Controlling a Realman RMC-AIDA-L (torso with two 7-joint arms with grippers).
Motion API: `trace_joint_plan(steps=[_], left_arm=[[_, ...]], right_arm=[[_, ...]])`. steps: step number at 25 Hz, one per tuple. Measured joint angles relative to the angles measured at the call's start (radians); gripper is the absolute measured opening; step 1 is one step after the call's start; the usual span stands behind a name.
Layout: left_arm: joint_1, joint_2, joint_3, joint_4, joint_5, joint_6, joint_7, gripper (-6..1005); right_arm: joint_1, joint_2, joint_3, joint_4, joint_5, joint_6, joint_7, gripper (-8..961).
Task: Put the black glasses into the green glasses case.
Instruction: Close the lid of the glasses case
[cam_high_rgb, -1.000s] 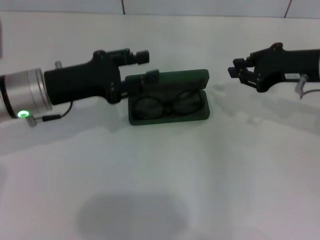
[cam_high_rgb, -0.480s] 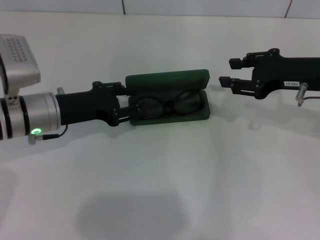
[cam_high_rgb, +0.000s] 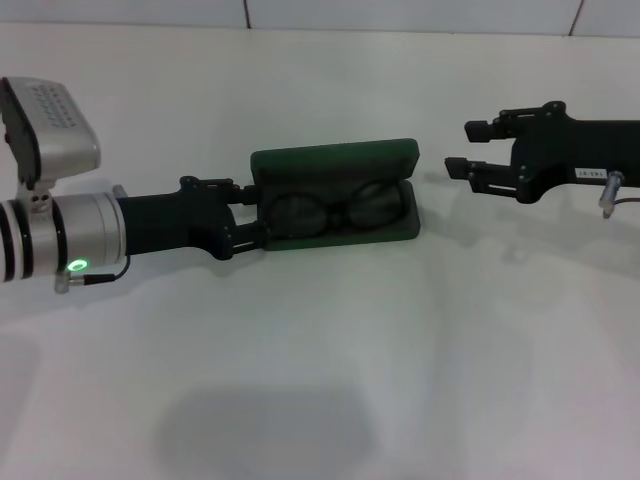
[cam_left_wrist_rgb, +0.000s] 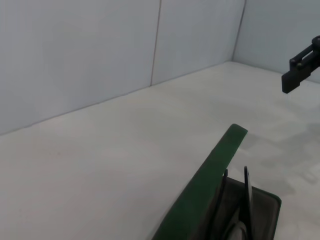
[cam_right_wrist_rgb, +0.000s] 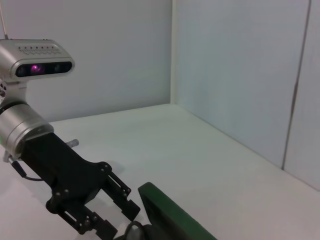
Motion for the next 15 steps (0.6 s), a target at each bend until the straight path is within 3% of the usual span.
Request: trace_joint_plan(steps=[15], left_arm=[[-0.036, -0.002, 0.0, 0.054, 0.002, -0.066, 0.006, 481]], right_arm=[[-0.032, 0.0, 0.022, -0.012, 0.003, -0.005, -0.018, 489]])
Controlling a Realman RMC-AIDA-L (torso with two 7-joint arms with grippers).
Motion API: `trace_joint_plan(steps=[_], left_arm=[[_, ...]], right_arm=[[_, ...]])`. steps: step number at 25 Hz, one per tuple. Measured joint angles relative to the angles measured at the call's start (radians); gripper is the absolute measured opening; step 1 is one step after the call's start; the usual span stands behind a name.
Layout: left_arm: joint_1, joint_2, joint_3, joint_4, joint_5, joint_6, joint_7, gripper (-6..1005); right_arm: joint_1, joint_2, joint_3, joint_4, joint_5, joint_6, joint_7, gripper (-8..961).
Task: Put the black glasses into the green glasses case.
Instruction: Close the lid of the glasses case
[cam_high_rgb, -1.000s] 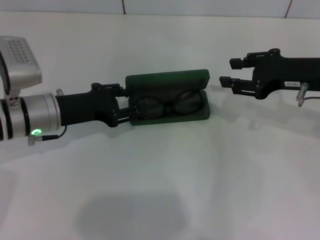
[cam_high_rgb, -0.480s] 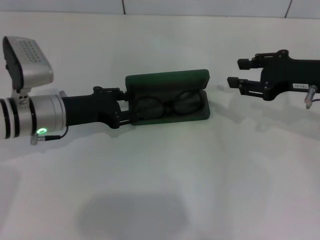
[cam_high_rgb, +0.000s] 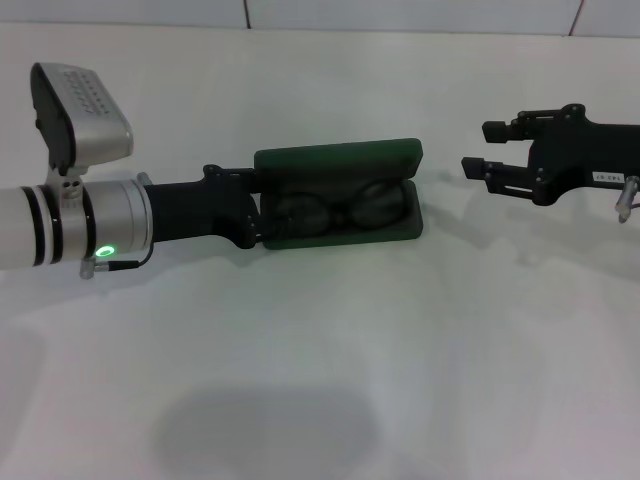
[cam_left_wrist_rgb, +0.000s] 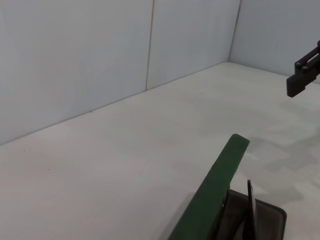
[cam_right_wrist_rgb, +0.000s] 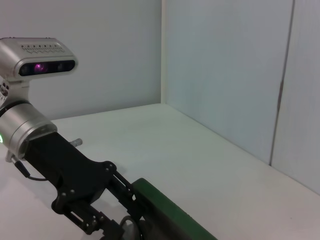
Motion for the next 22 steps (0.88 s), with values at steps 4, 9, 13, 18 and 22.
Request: trace_joint_plan(steps=[4, 9, 13, 18, 22], left_arm=[[0.0, 0.0, 0.0, 0.0, 0.001, 0.0, 0.001, 481], [-0.003, 0.002, 0.0, 0.0, 0.014, -0.001, 0.002, 480], [-0.012, 0.003, 0.0, 0.0, 0.028, -0.001, 0.004, 461], [-0.016, 0.003, 0.0, 0.0, 0.029, 0.004, 0.011, 408], [-0.02, 0.002, 0.0, 0.0, 0.037, 0.006, 0.011, 361]], right_arm=[[0.0, 0.0, 0.0, 0.0, -0.002, -0.001, -0.002, 489], [0.0, 0.0, 0.0, 0.0, -0.002, -0.001, -0.01, 489], [0.001, 0.0, 0.011, 0.0, -0.004, -0.001, -0.01, 488], [0.001, 0.0, 0.012, 0.0, -0.006, -0.001, -0.01, 488], [0.001, 0.0, 0.012, 0.0, -0.006, -0.001, -0.01, 488]])
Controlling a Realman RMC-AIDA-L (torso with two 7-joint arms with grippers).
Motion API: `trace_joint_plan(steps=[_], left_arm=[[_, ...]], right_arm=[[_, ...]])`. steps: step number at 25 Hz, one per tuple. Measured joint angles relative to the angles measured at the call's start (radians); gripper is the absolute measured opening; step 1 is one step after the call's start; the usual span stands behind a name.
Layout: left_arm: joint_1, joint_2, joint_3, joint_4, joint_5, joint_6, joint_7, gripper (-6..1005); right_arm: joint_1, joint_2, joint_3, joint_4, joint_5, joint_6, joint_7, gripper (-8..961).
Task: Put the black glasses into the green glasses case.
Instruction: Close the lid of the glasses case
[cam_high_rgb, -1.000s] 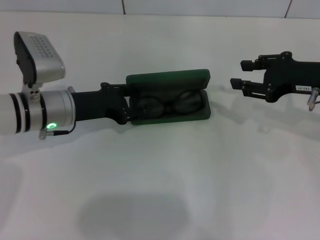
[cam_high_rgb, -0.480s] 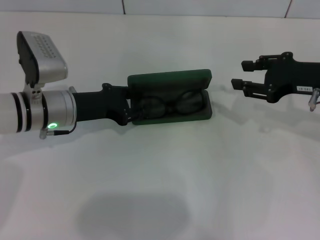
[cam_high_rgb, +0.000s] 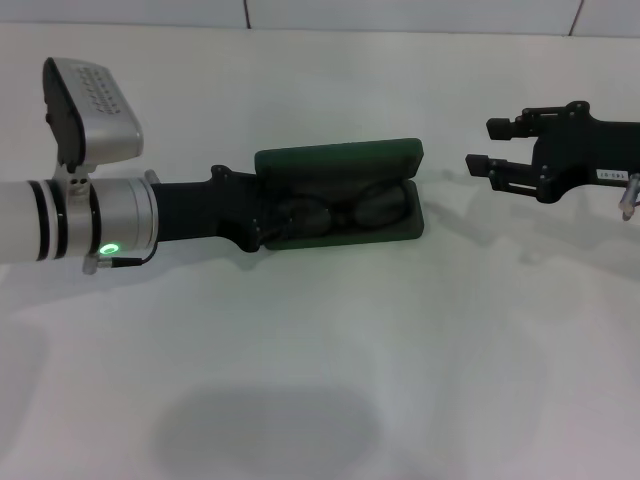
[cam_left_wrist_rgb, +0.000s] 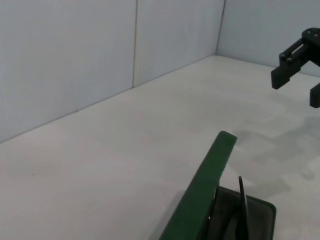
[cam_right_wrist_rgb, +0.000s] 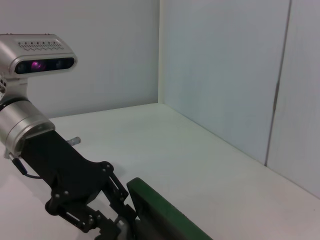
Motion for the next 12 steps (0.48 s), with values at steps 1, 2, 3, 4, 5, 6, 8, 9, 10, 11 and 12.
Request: trace_joint_plan(steps=[1, 2, 3, 4, 5, 6, 8, 9, 10, 11, 12], left_arm=[[0.0, 0.0, 0.0, 0.0, 0.003, 0.0, 0.0, 354], [-0.001, 0.0, 0.0, 0.0, 0.008, 0.0, 0.0, 348], [-0.002, 0.0, 0.0, 0.0, 0.011, 0.0, 0.0, 341], [-0.003, 0.0, 0.0, 0.0, 0.014, 0.0, 0.001, 335], [-0.003, 0.0, 0.0, 0.0, 0.014, 0.0, 0.001, 308], [-0.004, -0.001, 0.0, 0.0, 0.015, 0.001, 0.001, 281], [-0.004, -0.001, 0.0, 0.0, 0.015, 0.003, 0.0, 252], [-0.004, -0.001, 0.0, 0.0, 0.014, 0.004, 0.0, 250], [-0.004, -0.001, 0.0, 0.0, 0.014, 0.006, 0.0, 248], [-0.004, 0.0, 0.0, 0.0, 0.014, 0.009, -0.002, 246], [-0.004, 0.0, 0.0, 0.0, 0.014, 0.012, -0.003, 244]], right_arm=[[0.0, 0.0, 0.0, 0.0, 0.0, 0.0, 0.0, 488], [0.0, 0.0, 0.0, 0.0, 0.0, 0.0, 0.0, 488], [-0.001, 0.0, 0.0, 0.0, 0.0, 0.0, 0.0, 488], [-0.001, 0.0, 0.0, 0.0, 0.0, 0.0, 0.0, 487], [-0.002, 0.0, 0.0, 0.0, -0.001, 0.0, 0.0, 487], [-0.003, -0.001, 0.0, 0.0, -0.001, 0.0, 0.0, 486], [-0.006, -0.001, 0.001, 0.0, -0.001, 0.0, 0.0, 485], [-0.008, -0.001, 0.001, 0.0, -0.001, 0.0, 0.0, 485], [-0.01, -0.001, 0.001, 0.0, -0.001, 0.0, 0.0, 485], [-0.012, -0.002, 0.004, 0.0, -0.001, 0.0, 0.0, 485], [-0.013, -0.002, 0.008, 0.0, -0.001, -0.003, 0.0, 485]])
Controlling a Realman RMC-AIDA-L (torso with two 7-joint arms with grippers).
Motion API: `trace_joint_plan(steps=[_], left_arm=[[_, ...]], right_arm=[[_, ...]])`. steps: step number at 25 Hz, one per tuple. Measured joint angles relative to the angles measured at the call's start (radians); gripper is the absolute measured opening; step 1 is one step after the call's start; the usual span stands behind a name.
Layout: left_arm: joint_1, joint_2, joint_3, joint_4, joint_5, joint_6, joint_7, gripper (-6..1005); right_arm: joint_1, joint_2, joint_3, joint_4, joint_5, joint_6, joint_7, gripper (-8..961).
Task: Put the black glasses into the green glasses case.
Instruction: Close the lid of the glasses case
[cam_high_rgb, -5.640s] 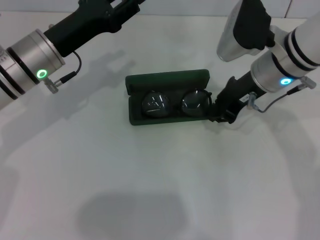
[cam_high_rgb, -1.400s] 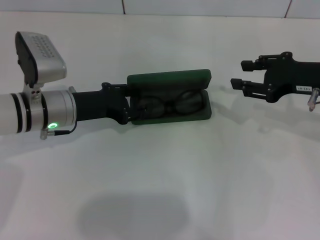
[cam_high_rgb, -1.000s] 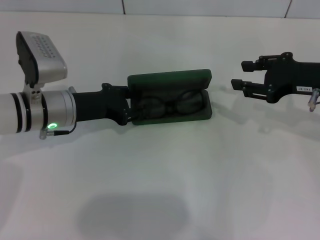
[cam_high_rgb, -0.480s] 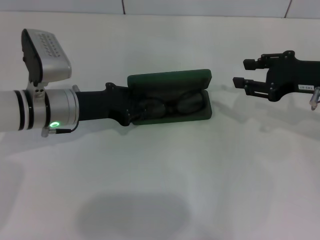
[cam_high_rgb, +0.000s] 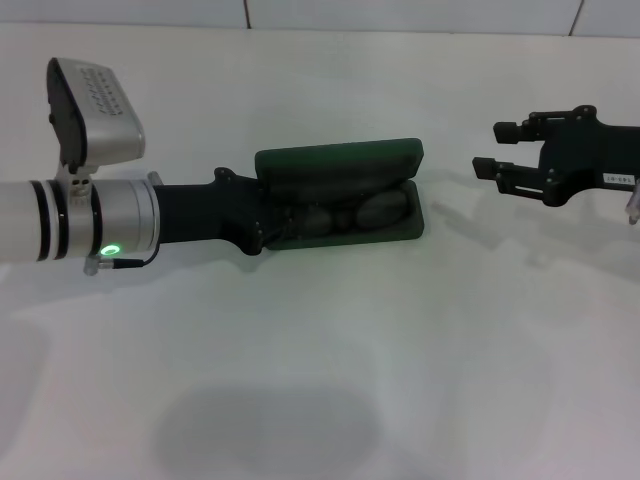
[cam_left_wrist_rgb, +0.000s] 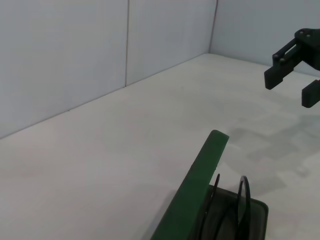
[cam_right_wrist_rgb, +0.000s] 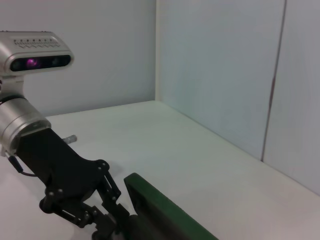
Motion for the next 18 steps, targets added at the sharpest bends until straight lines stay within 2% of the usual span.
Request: trace_joint_plan(steps=[9, 18], left_arm=[[-0.004, 0.0, 0.0, 0.0, -0.006, 0.003, 0.031, 221], [-0.003, -0.001, 0.0, 0.0, -0.007, 0.003, 0.077, 171]], right_arm=[[-0.012, 0.001, 0.052, 0.0, 0.006, -0.042, -0.025, 486], [-0.013, 0.003, 0.057, 0.0, 0.009, -0.045, -0.027, 486]])
